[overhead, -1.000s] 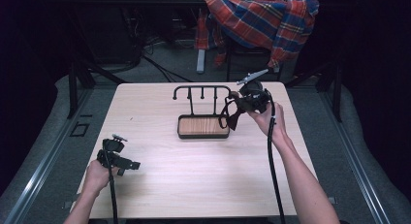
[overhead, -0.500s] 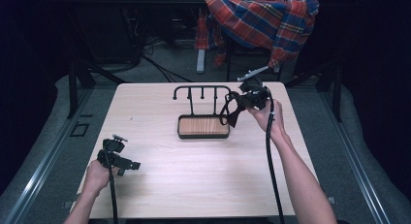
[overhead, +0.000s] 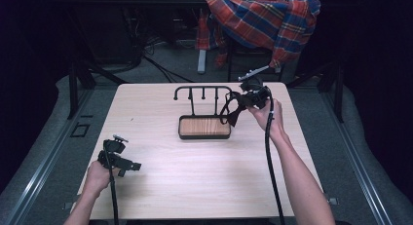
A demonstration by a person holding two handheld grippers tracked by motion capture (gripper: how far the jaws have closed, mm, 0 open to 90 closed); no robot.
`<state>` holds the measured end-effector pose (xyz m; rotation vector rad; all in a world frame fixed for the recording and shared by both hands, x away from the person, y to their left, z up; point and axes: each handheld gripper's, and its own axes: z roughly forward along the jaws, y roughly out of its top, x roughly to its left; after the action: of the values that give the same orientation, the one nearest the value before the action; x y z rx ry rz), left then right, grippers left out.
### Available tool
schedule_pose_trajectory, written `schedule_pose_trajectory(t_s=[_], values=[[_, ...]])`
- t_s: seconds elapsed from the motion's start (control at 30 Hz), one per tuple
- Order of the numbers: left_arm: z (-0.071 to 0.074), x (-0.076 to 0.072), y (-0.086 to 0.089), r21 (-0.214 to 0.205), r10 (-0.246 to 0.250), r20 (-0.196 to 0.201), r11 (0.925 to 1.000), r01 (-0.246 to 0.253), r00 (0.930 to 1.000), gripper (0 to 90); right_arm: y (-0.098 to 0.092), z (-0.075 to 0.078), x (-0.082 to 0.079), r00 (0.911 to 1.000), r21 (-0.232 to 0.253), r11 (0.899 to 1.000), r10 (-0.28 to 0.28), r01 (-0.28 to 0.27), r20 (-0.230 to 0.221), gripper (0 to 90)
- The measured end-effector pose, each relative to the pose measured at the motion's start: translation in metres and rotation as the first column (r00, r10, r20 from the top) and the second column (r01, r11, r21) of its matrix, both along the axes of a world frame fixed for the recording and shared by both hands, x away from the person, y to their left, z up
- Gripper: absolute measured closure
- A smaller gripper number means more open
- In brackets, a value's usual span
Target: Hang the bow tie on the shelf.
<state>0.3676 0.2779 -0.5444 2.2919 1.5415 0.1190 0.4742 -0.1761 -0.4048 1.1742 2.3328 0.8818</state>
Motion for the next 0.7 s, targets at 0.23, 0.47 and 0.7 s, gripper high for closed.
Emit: schedule_pose_trajectory(t_s=[0.23,0.47,0.7], values=[[0.0,0.0002,0.0003,0.0,0.0,-0.002,1.0,0.0,1.0,0.0,-0.0011,-0.0012,0.0023,0.9999,0.004,1.0,-0.011,0.011,-0.003,89.2],[-0.0001,0.0003,0.0001,0.001,-0.002,-0.002,1.0,0.002,1.0,0.0,0.0005,-0.0021,0.0053,0.9998,0.001,1.0,-0.018,0.018,-0.004,89.2],[-0.0002,0.0002,0.0002,-0.001,-0.003,-0.001,1.0,0.002,1.0,0.0,0.0039,-0.0051,0.009,0.9996,0.004,1.0,-0.026,0.026,-0.007,89.2]])
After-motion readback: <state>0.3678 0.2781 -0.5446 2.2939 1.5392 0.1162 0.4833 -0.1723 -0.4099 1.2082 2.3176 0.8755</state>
